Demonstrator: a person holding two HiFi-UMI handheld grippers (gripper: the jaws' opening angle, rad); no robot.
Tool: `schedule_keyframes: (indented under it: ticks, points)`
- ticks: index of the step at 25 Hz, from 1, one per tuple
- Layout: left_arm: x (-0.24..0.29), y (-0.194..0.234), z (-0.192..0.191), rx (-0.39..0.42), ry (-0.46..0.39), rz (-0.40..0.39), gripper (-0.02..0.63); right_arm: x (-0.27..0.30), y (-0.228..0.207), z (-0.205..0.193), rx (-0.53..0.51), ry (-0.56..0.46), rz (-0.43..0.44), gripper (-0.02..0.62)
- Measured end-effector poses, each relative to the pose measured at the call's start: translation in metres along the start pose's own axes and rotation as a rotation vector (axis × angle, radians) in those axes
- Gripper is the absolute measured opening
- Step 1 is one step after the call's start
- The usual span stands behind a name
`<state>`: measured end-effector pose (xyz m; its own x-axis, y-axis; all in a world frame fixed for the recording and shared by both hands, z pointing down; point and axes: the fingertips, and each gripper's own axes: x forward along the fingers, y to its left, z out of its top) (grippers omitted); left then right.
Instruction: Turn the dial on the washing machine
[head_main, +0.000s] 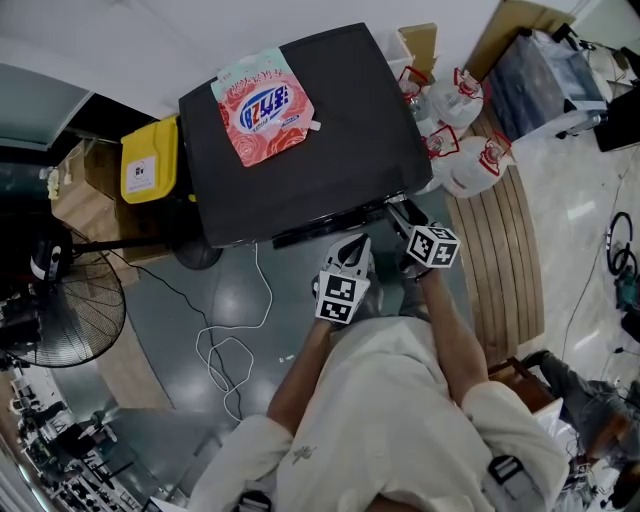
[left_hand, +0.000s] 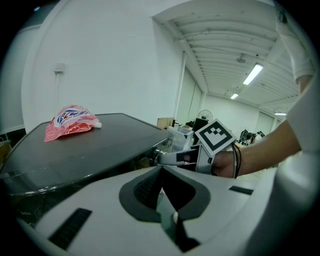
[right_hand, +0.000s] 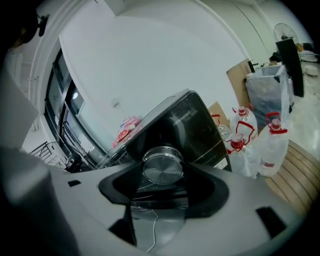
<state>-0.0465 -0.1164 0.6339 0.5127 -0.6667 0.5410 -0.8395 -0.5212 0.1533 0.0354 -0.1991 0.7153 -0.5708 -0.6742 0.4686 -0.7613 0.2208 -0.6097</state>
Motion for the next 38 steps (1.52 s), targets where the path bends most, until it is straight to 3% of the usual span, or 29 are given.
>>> schedule_keyframes:
  ticks: [11, 17, 38]
  points:
    - [0.004, -0.004, -0.001, 0.005, 0.004, -0.008, 0.012, 0.001, -0.007, -0.003, 0.172, -0.029, 0.038, 0.268]
    - [0.003, -0.005, 0.000, 0.006, 0.004, -0.009, 0.012, 0.001, 0.003, -0.001, 0.299, -0.048, 0.100, 0.267]
    - [0.004, -0.005, 0.000, 0.007, 0.009, -0.018, 0.012, 0.001, 0.001, -0.002, 0.561, -0.102, 0.173, 0.268]
